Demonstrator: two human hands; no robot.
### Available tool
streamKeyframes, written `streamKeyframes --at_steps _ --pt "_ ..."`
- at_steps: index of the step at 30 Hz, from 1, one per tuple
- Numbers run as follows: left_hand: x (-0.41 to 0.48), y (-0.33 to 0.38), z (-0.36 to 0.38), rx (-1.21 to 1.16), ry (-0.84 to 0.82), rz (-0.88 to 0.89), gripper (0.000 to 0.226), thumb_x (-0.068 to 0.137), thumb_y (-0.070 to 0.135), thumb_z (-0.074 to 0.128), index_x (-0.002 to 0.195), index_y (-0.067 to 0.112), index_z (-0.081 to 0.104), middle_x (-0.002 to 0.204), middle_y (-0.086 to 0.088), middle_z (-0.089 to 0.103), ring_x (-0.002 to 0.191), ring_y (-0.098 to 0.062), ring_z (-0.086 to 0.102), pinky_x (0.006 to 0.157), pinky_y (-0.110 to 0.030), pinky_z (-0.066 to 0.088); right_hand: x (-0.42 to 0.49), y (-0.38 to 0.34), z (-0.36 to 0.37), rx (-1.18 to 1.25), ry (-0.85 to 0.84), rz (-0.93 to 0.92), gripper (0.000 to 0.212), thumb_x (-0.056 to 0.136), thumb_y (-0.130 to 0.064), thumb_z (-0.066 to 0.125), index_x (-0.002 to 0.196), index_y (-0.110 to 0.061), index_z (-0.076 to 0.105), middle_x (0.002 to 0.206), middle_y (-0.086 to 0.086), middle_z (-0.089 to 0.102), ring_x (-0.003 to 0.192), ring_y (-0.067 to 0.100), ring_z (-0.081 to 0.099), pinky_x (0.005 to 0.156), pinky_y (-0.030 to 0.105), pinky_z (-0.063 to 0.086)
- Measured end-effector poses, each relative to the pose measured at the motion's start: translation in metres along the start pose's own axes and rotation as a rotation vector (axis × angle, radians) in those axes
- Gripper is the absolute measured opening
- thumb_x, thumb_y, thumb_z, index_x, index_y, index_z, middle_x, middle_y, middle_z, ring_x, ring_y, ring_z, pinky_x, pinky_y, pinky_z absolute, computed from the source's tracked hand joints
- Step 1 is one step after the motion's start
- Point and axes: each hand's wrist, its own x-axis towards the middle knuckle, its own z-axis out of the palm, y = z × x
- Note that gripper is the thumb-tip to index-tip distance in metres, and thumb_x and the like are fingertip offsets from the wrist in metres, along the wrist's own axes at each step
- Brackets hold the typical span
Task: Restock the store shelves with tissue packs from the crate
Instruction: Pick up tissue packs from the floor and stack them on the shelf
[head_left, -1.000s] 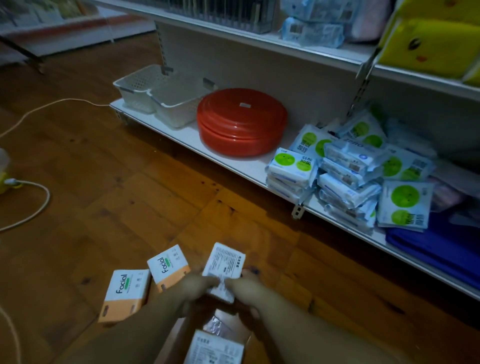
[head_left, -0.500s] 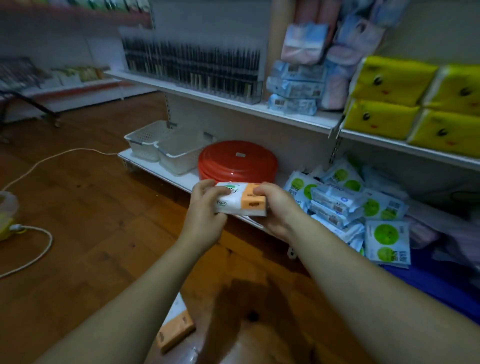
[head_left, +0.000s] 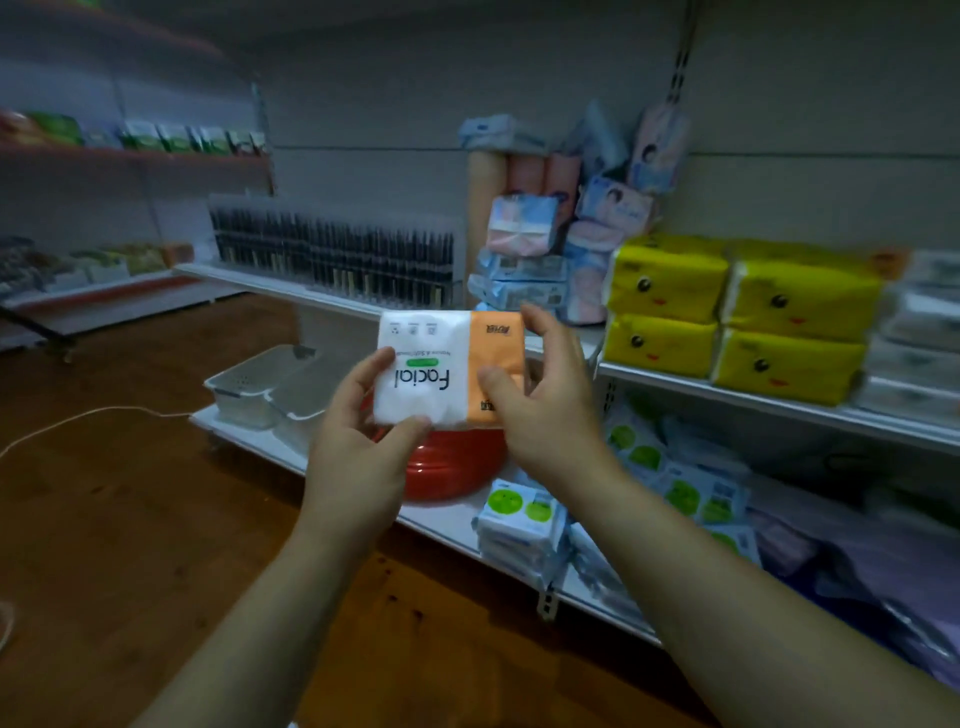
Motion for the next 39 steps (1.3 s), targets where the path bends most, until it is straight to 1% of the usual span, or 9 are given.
streamKeyframes --at_steps 2,5,7,11,17,23,30,35,39 --pt "0.001 0.008 0.018 -0.035 -0.069 -0.017 0.056 0.087 -0.001 0.056 0.121 0.043 0.049 0.11 0.011 0.063 0.093 -0.009 0.068 0.072 -0.027 0.059 0.001 -0.009 -0.033 -0.264 -0.088 -0.062 0.077 0.082 -0.028 0.07 0.146 -0.026 0.027 0.132 -0.012 0.024 0.115 -0.001 0.037 0.098 0.019 0.036" --pt "0.005 0.019 0.06 0.012 -0.143 0.039 0.054 0.091 0.003 0.053 0.129 0.041 0.048 0.114 0.012 0.062 0.097 -0.008 0.065 0.086 -0.038 0.056 -0.002 -0.018 -0.091 -0.536 -0.238 -0.079 0.1 0.072 -0.043 0.076 0.149 -0.035 0.013 0.149 -0.016 -0.001 0.121 -0.01 0.009 0.102 0.012 0.017" --pt "0.007 0.028 0.099 0.02 -0.213 0.105 0.049 0.091 0.003 0.053 0.128 0.034 0.049 0.112 0.016 0.059 0.091 0.005 0.063 0.08 -0.02 0.055 -0.001 -0.02 -0.132 -0.642 -0.189 -0.077 0.095 0.075 -0.041 0.075 0.149 -0.036 0.016 0.156 -0.011 -0.008 0.132 -0.006 0.007 0.105 0.012 0.016" --pt "0.013 0.044 0.185 0.048 -0.327 0.227 0.04 0.086 0.002 0.06 0.115 0.026 0.047 0.117 0.003 0.057 0.096 0.002 0.06 0.077 -0.007 0.049 0.009 -0.025 -0.211 -0.74 0.051 -0.073 0.07 0.083 -0.033 0.069 0.144 -0.025 0.036 0.151 0.001 0.029 0.137 0.012 0.029 0.099 0.007 0.018" --pt "0.029 0.057 0.3 0.402 -0.46 0.442 0.038 0.088 0.021 0.061 0.126 0.017 0.056 0.123 -0.005 0.052 0.113 -0.019 0.053 0.103 -0.031 0.041 0.017 -0.023 -0.315 -0.854 0.282 -0.009 0.051 0.087 -0.026 0.064 0.136 -0.023 0.049 0.134 0.002 0.05 0.12 0.019 0.048 0.096 0.022 0.035" --pt "0.042 0.058 0.388 0.793 -0.54 0.52 0.027 0.089 0.027 0.058 0.116 0.023 0.057 0.116 -0.005 0.06 0.107 -0.025 0.055 0.086 -0.03 0.042 0.043 0.0 -0.38 -0.989 0.251 0.206 0.042 0.093 -0.028 0.053 0.134 -0.03 0.045 0.128 0.004 0.052 0.109 0.023 0.051 0.084 0.029 0.04" --pt "0.073 0.045 0.437 1.221 -0.562 0.499 0.032 0.093 0.028 0.044 0.123 0.03 0.053 0.123 -0.004 0.06 0.111 -0.028 0.055 0.093 -0.035 0.044 0.088 0.018 -0.405 -1.151 0.145 0.333 0.037 0.092 -0.015 0.048 0.128 -0.025 0.05 0.095 0.002 0.054 0.082 0.02 0.054 0.066 0.029 0.047" --pt "0.089 0.046 0.45 1.338 -0.679 0.375 0.046 0.096 0.033 0.038 0.142 0.032 0.034 0.144 -0.005 0.042 0.135 -0.028 0.034 0.113 -0.046 0.027 0.105 0.022 -0.402 -1.213 0.059 0.465 0.048 0.092 -0.021 0.048 0.138 -0.029 0.037 0.121 0.007 0.05 0.109 0.029 0.048 0.094 0.044 0.046" --pt "0.092 0.059 0.435 1.233 -0.641 0.39 0.053 0.095 0.038 0.044 0.145 0.031 0.028 0.151 -0.004 0.032 0.141 -0.028 0.025 0.114 -0.049 0.023 0.101 0.016 -0.392 -1.217 0.102 0.3 0.054 0.094 -0.035 0.046 0.144 -0.027 0.03 0.142 0.007 0.038 0.129 0.029 0.035 0.104 0.044 0.037"
